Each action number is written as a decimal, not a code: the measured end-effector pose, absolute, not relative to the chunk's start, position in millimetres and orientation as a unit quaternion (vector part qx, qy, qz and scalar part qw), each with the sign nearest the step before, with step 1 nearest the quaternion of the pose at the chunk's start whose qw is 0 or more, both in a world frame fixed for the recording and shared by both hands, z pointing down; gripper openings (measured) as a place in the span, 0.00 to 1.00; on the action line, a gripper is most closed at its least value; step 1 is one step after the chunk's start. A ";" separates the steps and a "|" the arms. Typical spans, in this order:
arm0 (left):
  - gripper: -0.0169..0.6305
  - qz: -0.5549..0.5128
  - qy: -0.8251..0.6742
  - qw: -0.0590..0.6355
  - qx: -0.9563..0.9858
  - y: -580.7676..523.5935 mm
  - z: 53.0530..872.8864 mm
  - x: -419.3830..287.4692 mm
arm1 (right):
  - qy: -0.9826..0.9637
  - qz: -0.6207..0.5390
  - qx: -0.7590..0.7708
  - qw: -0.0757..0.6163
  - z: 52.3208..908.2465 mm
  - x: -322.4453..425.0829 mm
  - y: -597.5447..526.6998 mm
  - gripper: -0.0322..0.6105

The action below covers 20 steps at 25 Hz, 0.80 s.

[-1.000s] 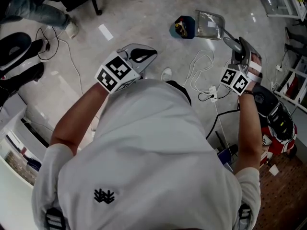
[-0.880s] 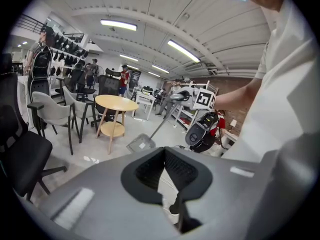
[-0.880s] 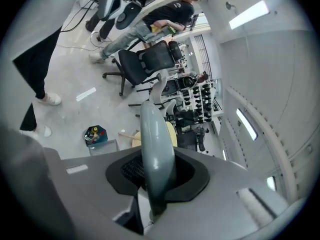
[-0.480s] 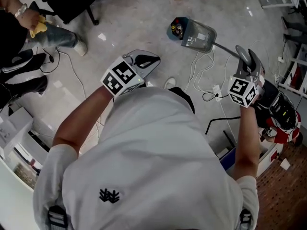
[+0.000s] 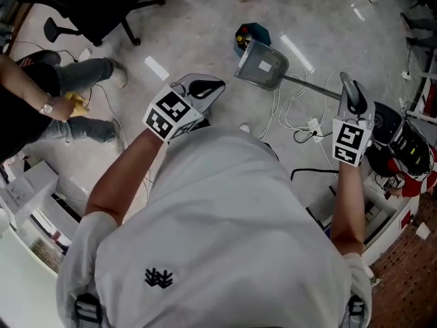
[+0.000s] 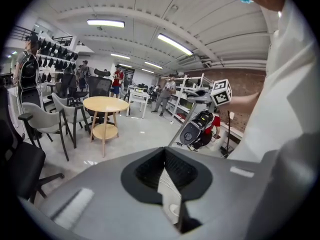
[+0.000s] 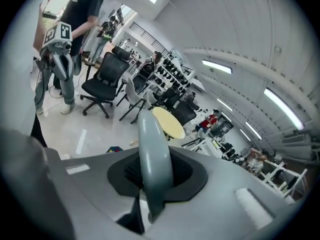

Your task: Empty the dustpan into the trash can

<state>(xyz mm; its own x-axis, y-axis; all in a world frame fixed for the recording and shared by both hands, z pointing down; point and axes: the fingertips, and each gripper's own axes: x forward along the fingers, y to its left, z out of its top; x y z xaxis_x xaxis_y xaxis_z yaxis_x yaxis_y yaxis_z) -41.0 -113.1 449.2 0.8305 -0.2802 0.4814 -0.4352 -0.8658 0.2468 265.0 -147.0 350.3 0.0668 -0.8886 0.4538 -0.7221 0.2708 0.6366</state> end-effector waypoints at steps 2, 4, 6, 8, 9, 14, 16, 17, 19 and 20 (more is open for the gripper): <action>0.11 0.218 -0.198 0.178 0.939 -103.9 446.3 -23.4 | -0.691 -0.087 0.591 0.407 350.8 275.2 -135.2 0.14; 0.11 0.218 -0.203 0.176 0.938 -94.6 443.1 -4.8 | -0.707 -0.079 0.581 0.396 352.1 283.0 -122.6 0.14; 0.11 0.218 -0.207 0.172 0.938 -83.4 439.4 13.2 | -0.720 -0.066 0.573 0.387 355.5 290.5 -107.6 0.14; 0.11 0.218 -0.211 0.170 0.938 -69.9 436.5 29.1 | -0.729 -0.051 0.567 0.379 360.3 298.7 -92.0 0.14; 0.11 0.217 -0.214 0.170 0.937 -63.0 435.7 35.6 | -0.734 -0.044 0.565 0.375 363.1 302.1 -84.7 0.14; 0.11 0.220 -0.227 0.170 0.933 -30.9 434.9 60.3 | -0.755 -0.011 0.544 0.366 380.2 312.1 -55.8 0.14; 0.11 0.221 -0.234 0.170 0.931 -20.1 434.7 68.2 | -0.761 0.000 0.536 0.365 386.7 316.6 -45.4 0.14; 0.11 0.220 -0.237 0.172 0.930 -14.4 434.6 72.2 | -0.764 0.006 0.532 0.366 390.2 319.4 -39.5 0.14; 0.11 0.218 -0.244 0.175 0.929 -2.8 434.9 79.2 | -0.767 0.017 0.525 0.369 397.7 324.8 -27.7 0.14; 0.11 0.219 -0.246 0.176 0.928 3.0 435.6 82.2 | -0.768 0.021 0.522 0.372 401.5 326.9 -21.9 0.14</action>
